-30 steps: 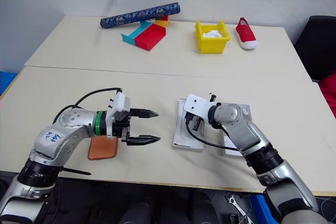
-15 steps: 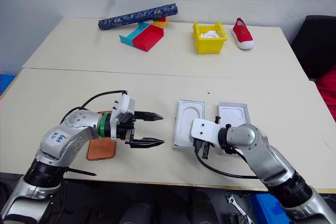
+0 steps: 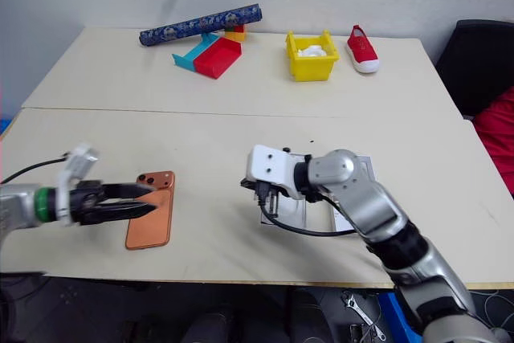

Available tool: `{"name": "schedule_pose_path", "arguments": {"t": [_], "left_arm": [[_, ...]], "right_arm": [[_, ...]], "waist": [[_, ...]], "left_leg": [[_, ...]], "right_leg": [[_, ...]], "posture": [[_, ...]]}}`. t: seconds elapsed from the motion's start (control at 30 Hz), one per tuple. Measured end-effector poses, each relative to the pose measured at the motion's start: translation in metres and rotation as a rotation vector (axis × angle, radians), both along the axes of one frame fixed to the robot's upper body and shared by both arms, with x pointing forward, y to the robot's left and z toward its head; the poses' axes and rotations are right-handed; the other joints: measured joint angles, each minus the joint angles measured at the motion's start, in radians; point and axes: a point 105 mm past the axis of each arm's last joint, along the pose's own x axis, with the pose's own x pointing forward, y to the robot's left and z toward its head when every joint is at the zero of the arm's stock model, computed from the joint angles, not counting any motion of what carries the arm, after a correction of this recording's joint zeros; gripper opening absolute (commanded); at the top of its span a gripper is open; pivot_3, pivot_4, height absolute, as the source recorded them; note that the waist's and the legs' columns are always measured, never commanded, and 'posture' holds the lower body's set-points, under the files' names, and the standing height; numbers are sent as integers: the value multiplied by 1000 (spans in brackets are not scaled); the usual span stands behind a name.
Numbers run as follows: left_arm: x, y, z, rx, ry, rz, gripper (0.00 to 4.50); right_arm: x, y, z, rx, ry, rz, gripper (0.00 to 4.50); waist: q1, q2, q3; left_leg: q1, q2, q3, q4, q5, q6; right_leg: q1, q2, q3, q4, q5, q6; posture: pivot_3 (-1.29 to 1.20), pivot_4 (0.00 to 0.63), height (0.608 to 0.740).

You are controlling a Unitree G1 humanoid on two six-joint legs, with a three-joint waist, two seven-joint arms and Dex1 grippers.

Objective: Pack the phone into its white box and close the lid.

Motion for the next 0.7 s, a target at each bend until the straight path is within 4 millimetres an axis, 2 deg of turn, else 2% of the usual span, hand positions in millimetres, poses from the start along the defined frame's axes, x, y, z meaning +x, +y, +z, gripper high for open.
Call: {"name": "schedule_pose_path", "arguments": {"t": [0.07, 0.17, 0.33, 0.43, 0.57, 0.7], "left_arm": [[-14, 22, -6, 23, 73, 53, 4500], [-31, 41, -18, 63, 170, 114, 4500], [-36, 48, -32, 88, 270, 209, 4500], [-28, 43, -33, 59, 296, 259, 4500], [-14, 31, -35, 9, 351, 313, 4500], [-5, 19, -39, 33, 387, 325, 4500]], "right_arm": [[3, 13, -10, -17, 7, 46, 16], [0, 32, -22, -34, 9, 133, 16], [-4, 52, -44, -93, -13, 239, 16], [-1, 55, -57, -127, -22, 260, 16], [2, 65, -56, -130, -39, 277, 16], [-1, 72, -60, -129, -36, 293, 16]], "waist": [[1, 0, 0], [1, 0, 0], [1, 1, 1], [3, 1, 1], [4, 6, 0], [6, 11, -2]], "left_leg": [[0, -1, 0, 0, -1, 1], [-1, -2, -1, 0, -4, 4], [-1, -4, -1, 0, -6, 6], [0, -6, -2, 0, -6, 6], [2, -9, -2, 0, -4, 6], [6, -12, -2, 1, -2, 5]], "right_leg": [[0, -1, 0, 0, 0, 0], [0, -2, -1, 1, 0, -1], [-1, -2, -3, 2, 0, -1], [-1, -2, -4, 5, 0, -1], [0, -2, -4, 9, 0, -1], [2, -4, -2, 13, 0, -1]], "posture": [[0, 150, 740], [0, 150, 740], [0, 150, 740], [0, 150, 740], [0, 150, 740], [0, 150, 740]]}}
